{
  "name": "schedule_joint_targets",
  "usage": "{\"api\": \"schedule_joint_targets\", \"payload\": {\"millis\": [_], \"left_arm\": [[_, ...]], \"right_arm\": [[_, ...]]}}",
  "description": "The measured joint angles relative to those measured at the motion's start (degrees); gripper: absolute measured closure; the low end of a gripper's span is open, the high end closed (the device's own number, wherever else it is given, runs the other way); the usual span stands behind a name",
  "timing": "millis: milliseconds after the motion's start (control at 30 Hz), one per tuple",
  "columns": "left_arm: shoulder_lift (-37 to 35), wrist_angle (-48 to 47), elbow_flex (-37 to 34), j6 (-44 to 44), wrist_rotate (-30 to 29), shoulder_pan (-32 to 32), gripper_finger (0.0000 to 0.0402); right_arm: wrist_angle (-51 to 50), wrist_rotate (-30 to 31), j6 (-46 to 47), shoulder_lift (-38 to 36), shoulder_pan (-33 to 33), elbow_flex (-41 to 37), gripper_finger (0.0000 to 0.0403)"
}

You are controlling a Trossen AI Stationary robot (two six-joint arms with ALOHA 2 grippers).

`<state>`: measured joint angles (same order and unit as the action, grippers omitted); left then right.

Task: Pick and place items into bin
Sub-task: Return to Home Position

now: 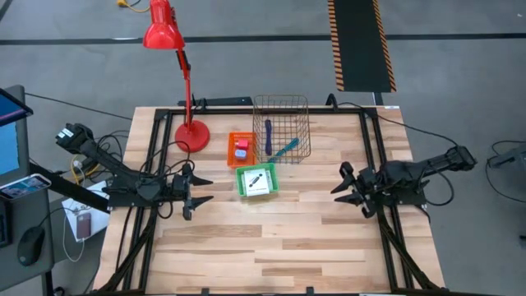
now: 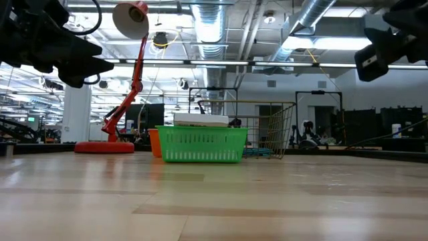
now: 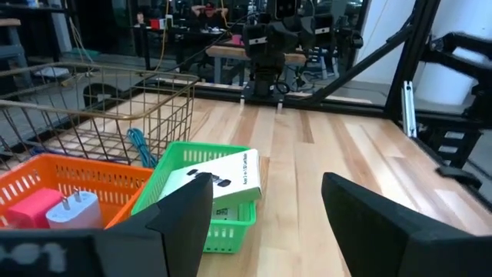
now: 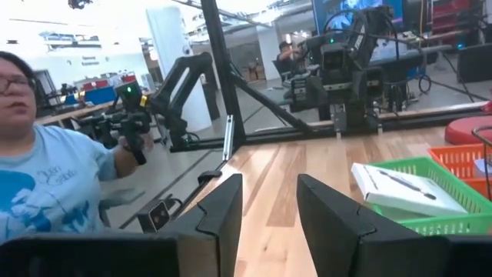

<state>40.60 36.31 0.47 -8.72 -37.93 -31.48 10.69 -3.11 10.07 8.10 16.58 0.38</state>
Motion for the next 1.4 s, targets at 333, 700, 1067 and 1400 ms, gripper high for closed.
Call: {"api": "schedule_joint_targets", "payload": {"millis": [333,700,1067,1400], "left_arm": [[0.0,-0.8,0.0,3.3,0.0,0.0,0.0168],[-1.3,-15.9,-0.1,3.4,0.0,-0.8,0.0168],[-19.0,-30.1,0.0,3.6,5.2,-0.2,0.0168],[-33.5,-31.1,0.0,4.4,5.5,2.5,0.0168]], "right_arm": [[-3.6,0.0,2.2,0.1,0.0,0.0,0.0284],[-3.6,0.1,2.4,0.1,0.0,0.0,0.0284],[-3.8,0.2,2.5,0.1,0.0,-0.1,0.0284],[-3.9,0.2,2.5,0.1,0.0,-0.1,0.0284]]}}
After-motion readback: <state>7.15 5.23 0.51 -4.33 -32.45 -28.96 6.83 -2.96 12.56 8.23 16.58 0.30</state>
